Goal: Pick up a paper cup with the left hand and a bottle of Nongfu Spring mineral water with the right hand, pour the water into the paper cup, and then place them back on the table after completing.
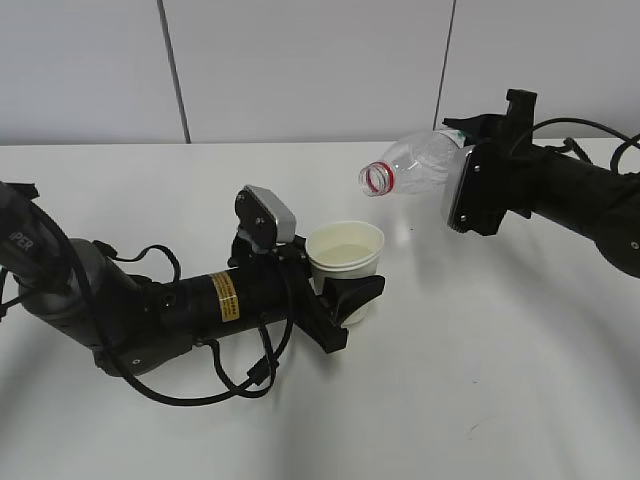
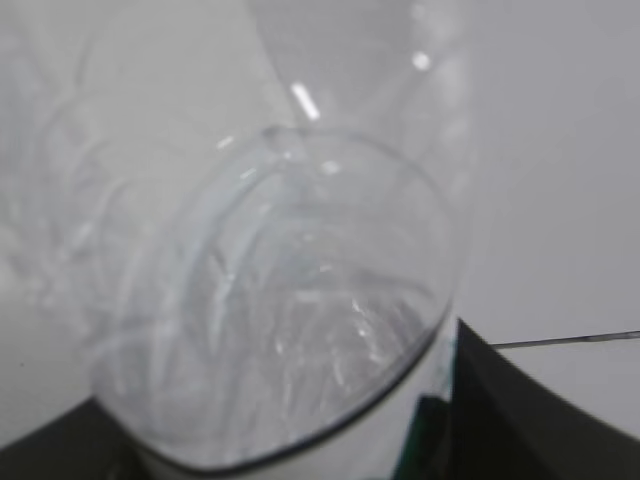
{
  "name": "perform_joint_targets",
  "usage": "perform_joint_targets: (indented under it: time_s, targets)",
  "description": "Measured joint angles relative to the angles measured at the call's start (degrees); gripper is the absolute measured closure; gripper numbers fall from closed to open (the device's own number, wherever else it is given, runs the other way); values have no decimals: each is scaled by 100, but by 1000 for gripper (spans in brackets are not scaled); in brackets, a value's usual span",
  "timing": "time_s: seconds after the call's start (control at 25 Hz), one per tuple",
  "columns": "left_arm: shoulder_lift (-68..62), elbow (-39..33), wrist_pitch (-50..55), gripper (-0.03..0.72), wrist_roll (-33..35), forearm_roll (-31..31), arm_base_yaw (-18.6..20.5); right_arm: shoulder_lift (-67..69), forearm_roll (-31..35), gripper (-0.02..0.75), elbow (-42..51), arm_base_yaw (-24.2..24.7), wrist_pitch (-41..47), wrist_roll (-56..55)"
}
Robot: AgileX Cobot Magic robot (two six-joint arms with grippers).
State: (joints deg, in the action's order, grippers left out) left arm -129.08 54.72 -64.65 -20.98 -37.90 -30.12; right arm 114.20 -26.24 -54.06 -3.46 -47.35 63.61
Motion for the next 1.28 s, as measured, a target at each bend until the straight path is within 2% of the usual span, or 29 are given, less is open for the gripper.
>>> perform_joint_targets:
  time_s: [0.52, 1.28]
  targets:
    - [0, 0, 2, 285, 0, 196, 0, 0, 0, 325, 36, 0, 13, -1010]
    - [0, 0, 2, 285, 0, 259, 0, 0, 27, 325, 36, 0, 15, -5078]
